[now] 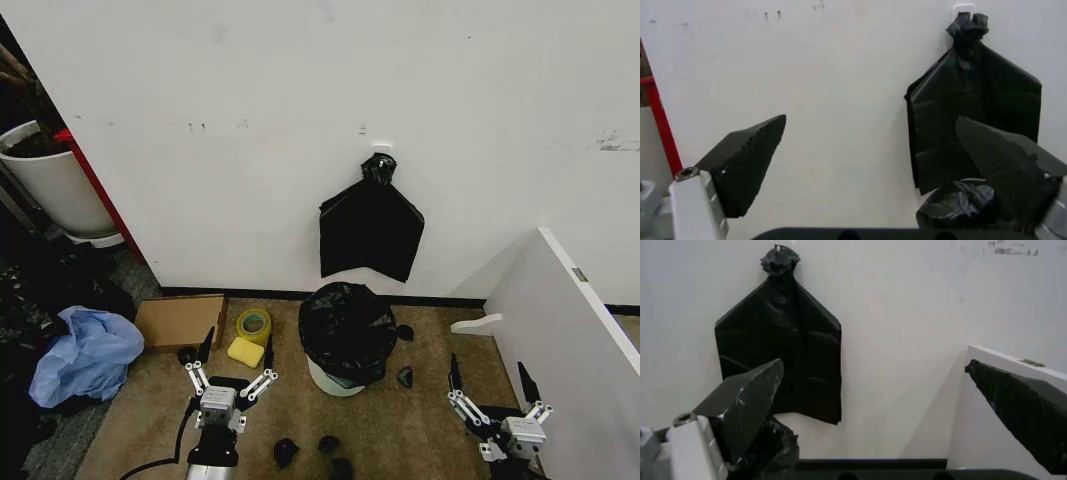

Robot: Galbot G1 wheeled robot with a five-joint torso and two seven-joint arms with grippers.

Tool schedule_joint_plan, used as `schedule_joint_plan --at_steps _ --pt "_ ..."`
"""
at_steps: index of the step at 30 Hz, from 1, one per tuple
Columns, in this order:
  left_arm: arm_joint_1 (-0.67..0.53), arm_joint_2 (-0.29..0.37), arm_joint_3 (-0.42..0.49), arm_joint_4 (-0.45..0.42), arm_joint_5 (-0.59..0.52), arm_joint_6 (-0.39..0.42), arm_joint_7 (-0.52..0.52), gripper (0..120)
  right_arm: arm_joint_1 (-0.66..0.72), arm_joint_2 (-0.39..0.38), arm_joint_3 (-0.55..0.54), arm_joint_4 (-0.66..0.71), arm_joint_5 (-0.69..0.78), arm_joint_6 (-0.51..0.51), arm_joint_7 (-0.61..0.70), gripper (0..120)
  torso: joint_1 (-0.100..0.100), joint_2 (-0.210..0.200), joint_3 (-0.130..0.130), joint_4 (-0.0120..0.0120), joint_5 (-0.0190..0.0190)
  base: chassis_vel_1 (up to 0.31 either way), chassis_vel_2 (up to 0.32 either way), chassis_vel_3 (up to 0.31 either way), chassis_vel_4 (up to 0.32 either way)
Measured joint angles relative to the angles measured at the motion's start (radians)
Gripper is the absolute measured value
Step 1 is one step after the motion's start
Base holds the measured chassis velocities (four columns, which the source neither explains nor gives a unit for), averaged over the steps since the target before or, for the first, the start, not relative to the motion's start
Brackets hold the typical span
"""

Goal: Place the garbage bag over the trash bin.

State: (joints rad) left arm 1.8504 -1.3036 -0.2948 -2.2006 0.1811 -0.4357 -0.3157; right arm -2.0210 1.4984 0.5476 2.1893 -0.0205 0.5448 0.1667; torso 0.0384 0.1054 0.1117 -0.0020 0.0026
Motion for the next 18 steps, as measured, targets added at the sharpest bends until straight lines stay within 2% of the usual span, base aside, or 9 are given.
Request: schedule_joint_plan --at_steps 18 --pt "-0.003 0.001 0.002 0.002 -0.004 0.004 -0.001 100 0.001 -0.001 -0.001 0.002 0.002 -0.003 0.000 100 0.000 0.000 0.000 0.0000 0.0000 0.000 0.000 0.000 0.000"
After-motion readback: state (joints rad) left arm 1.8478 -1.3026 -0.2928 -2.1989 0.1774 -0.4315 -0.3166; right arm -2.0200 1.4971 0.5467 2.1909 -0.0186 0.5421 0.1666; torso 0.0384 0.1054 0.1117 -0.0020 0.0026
